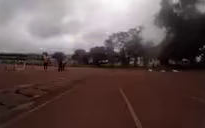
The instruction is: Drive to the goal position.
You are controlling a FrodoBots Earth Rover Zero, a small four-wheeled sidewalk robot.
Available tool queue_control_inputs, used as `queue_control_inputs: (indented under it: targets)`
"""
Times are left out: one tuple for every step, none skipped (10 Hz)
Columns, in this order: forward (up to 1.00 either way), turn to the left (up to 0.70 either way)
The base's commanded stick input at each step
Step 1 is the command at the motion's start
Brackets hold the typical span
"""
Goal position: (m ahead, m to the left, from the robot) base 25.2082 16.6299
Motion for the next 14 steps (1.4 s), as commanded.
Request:
queue_control_inputs:
  targets:
    - [0.0, -0.15]
    - [0.0, 0.23]
    - [0.0, 0.1]
    - [0.0, 0.0]
    - [0.0, 0.0]
    - [0.0, 0.0]
    - [0.0, 0.0]
    - [0.0, 0.0]
    - [0.0, 0.0]
    - [0.0, 0.0]
    - [0.0, 0.0]
    - [0.7, 0.08]
    - [0.7, 0.05]
    - [0.7, 0.02]
